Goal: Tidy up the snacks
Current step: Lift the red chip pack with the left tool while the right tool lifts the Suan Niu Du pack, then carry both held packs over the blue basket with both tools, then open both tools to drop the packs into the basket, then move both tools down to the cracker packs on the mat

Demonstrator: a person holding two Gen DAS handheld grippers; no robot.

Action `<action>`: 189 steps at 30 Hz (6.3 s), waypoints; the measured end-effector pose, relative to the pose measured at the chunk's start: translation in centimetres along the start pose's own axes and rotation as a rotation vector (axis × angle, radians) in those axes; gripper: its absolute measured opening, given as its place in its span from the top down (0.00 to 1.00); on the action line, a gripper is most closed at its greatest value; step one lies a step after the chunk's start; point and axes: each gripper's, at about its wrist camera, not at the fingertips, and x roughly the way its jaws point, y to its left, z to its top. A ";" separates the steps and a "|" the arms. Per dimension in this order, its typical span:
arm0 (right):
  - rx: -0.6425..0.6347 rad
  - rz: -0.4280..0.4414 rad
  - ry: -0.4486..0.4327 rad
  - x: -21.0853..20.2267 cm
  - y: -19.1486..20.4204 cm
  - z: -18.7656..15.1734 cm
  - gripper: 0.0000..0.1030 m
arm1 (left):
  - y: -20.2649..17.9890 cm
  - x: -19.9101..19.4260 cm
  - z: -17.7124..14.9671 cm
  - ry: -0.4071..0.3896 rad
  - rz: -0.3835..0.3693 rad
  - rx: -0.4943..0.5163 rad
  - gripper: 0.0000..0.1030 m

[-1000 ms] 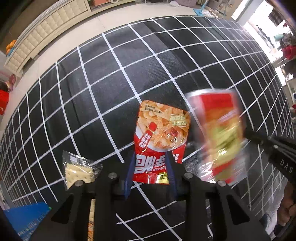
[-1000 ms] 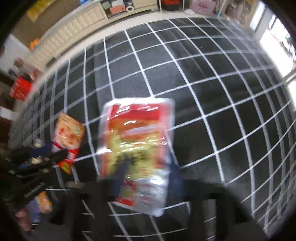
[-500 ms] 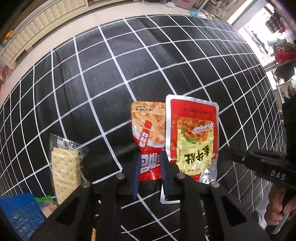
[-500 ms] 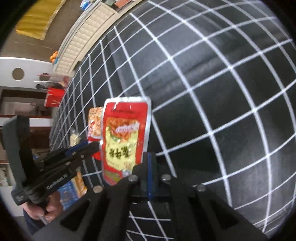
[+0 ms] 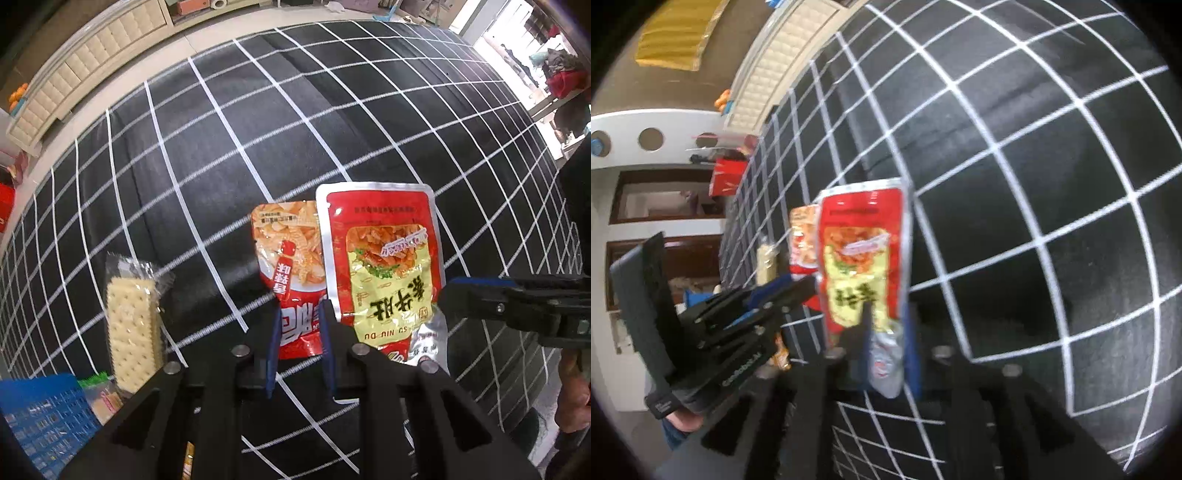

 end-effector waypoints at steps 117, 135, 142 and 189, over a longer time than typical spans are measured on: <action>-0.741 -0.288 -0.165 6.8 35.8 -15.4 0.55 | 15.9 -26.1 -26.3 -0.413 0.048 -0.247 0.92; -0.870 -0.373 -0.057 16.9 41.1 -17.2 0.55 | 24.3 -21.5 -30.8 -0.313 0.051 -0.377 0.90; -0.928 -0.445 -0.071 18.2 41.4 -17.6 0.48 | 23.8 -21.2 -31.0 -0.302 0.066 -0.369 0.73; -0.587 -0.584 -0.108 12.5 24.5 -5.2 0.31 | 11.3 -12.9 -17.2 -0.230 0.156 -0.238 0.55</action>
